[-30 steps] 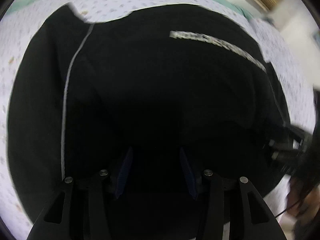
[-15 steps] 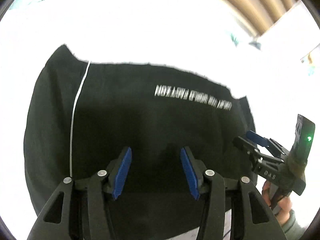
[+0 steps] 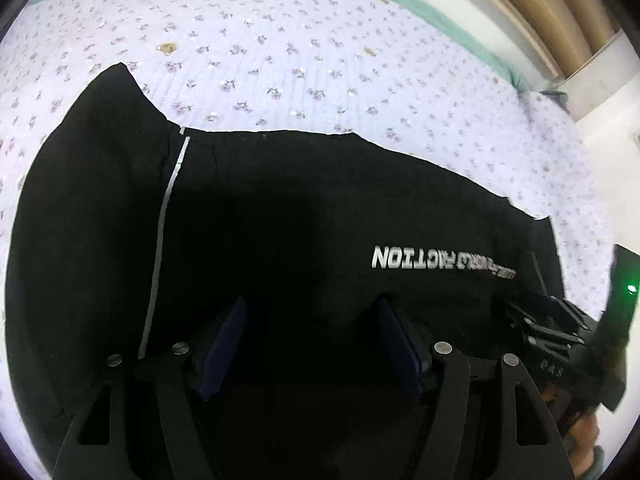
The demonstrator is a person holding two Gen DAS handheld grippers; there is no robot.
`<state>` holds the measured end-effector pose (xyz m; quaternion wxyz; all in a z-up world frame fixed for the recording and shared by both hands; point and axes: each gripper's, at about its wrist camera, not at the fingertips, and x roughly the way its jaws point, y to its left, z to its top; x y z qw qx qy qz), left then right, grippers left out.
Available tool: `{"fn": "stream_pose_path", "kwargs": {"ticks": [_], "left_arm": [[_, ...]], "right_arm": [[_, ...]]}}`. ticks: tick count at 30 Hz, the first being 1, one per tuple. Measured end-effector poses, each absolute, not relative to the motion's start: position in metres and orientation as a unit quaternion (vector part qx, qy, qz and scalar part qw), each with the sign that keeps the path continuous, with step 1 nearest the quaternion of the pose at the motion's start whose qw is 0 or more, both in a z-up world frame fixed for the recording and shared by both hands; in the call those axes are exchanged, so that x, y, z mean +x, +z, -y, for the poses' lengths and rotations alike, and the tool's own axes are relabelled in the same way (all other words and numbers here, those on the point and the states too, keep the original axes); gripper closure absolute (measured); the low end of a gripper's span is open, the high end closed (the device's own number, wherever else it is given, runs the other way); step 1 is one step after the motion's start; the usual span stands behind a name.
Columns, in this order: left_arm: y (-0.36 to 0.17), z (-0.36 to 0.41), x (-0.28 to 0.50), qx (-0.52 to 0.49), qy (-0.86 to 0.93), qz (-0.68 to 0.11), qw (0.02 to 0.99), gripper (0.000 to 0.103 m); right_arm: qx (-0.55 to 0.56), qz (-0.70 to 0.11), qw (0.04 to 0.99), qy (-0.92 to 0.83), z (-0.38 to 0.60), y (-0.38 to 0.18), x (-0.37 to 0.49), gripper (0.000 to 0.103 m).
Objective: Fold large clothes
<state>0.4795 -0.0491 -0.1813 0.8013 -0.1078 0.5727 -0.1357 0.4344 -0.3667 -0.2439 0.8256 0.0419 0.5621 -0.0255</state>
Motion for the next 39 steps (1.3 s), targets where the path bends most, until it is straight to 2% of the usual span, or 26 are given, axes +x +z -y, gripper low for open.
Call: {"fn": "stream_pose_path", "kwargs": {"ticks": [5,10,12,14,19,22,27,39], "left_arm": [[-0.129,0.012,0.444,-0.122,-0.142,-0.532,0.826,0.033],[-0.085,-0.028,0.403,-0.059,-0.086,-0.485,0.868,0.033],[-0.077,-0.048,0.388,-0.053,-0.063,-0.481,0.873,0.033],[-0.073,-0.073,0.379,-0.063,-0.04,-0.474,0.877,0.033],[-0.064,-0.108,0.359,-0.105,-0.009,-0.461,0.881,0.033],[-0.067,-0.119,0.354,-0.102,-0.016,-0.474,0.874,0.033],[-0.085,-0.117,0.356,-0.094,-0.041,-0.497,0.862,0.033],[-0.168,-0.123,0.415,-0.249,-0.128,-0.572,0.771,0.033]], "right_arm": [[0.09,-0.543,0.835,-0.025,0.395,-0.214,0.408,0.025],[0.041,-0.459,0.881,-0.111,0.421,-0.153,0.35,0.023],[0.014,-0.414,0.895,-0.164,0.429,-0.127,0.324,0.013],[-0.001,-0.376,0.903,-0.205,0.43,-0.105,0.31,0.008],[-0.031,-0.303,0.906,-0.293,0.453,-0.068,0.265,0.003],[-0.038,-0.313,0.906,-0.283,0.454,-0.063,0.255,0.002],[0.005,-0.379,0.9,-0.217,0.456,-0.084,0.247,0.002],[0.19,-0.487,0.849,-0.074,0.493,-0.191,0.291,0.002]]}}
